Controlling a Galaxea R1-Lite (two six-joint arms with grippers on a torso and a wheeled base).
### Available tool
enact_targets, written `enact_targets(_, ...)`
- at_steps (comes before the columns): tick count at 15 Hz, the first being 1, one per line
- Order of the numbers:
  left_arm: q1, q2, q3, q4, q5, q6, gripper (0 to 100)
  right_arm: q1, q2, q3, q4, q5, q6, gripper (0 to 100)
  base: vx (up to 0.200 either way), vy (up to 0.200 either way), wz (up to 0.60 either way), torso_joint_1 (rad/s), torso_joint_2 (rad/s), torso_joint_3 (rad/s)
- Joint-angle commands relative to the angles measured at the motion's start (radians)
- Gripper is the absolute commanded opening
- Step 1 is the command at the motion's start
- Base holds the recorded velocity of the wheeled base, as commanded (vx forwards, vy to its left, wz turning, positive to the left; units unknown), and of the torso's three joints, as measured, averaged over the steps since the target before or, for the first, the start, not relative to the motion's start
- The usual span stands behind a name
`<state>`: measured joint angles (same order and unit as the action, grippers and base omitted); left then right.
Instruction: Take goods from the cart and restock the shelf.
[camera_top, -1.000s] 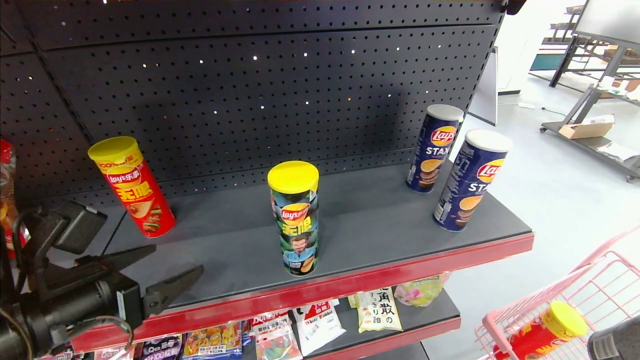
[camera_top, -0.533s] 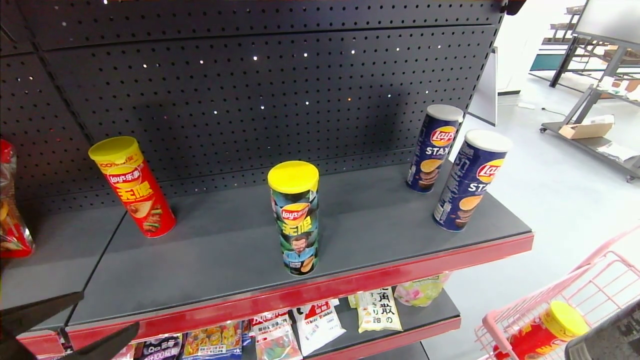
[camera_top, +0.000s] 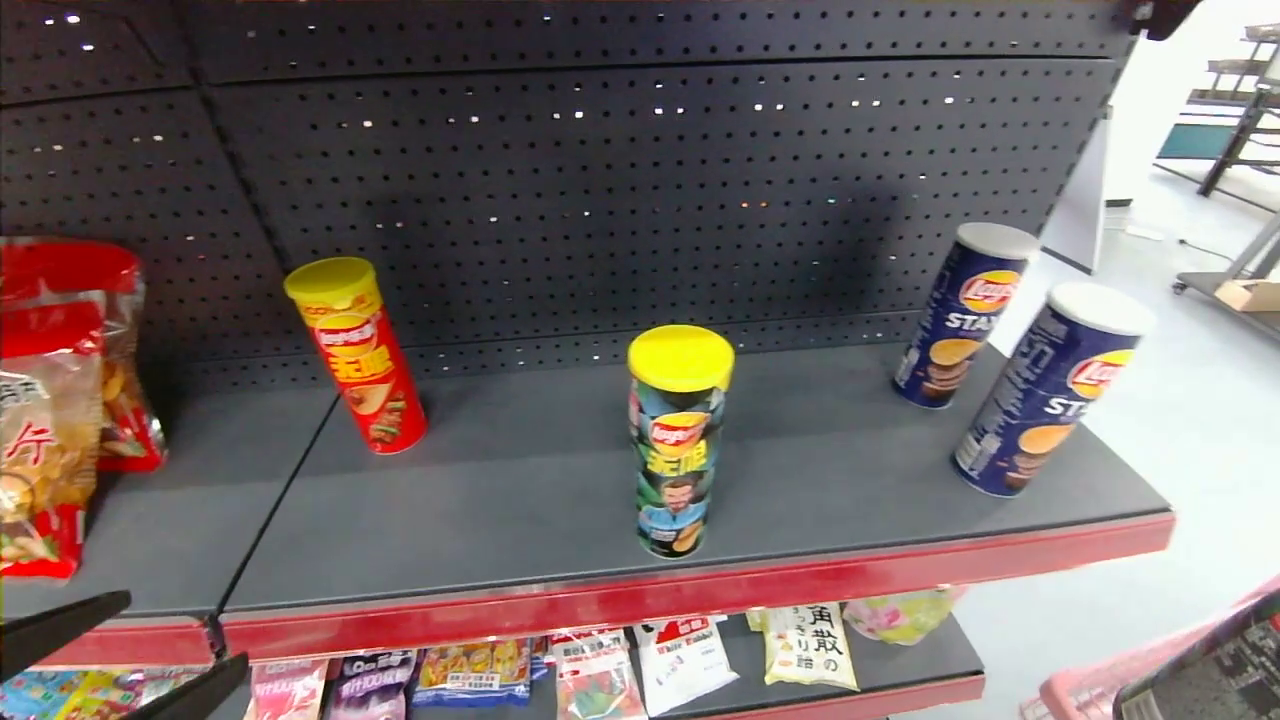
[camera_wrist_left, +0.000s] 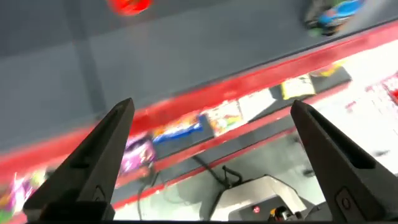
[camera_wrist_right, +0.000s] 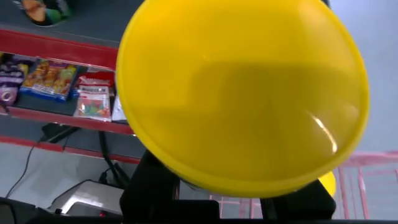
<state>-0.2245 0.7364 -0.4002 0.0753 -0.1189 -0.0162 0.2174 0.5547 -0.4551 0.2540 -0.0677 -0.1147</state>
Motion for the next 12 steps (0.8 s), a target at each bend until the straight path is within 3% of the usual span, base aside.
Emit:
enact_targets(1,0.001,0.006,0.001,0.0,-0.001,-0.001,100,0.0,0.002,0.0,0.001,0.0,0.0,0,0.0,0.0,0.6,0.007,0.0,0.007)
enact_targets(4,0.001,-0.006,0.004,0.001,0.001,-0.001,100,0.002,0.019,-0.028,-0.002,0.046,-0.003,0,0.0,0.0,0.2,0.001,0.0,0.002)
enact_targets(7,0.001,-0.074,0.046,0.001,0.001,-0.001,100,0.016,0.222,-0.154,-0.05,0.131,-0.008,0,0.0,0.0,0.0,0.0,0.0,0.0)
enact_targets(9,0.001,-0.077,0.05,0.001,0.002,-0.001,100,0.023,0.347,-0.174,-0.156,0.134,-0.002,0,0.0,0.0,0.0,0.0,0.0,0.0)
enact_targets(10,0.001,-0.084,0.05,0.0,0.01,-0.001,100,0.003,0.525,-0.178,-0.383,0.169,0.006,0,0.0,0.0,0.0,0.0,0.0,0.0)
enact_targets(12,0.001,-0.092,0.055,-0.002,0.007,-0.007,100,0.003,0.686,-0.212,-0.569,0.215,-0.002,0,0.0,0.0,0.0,0.0,0.0,0.0)
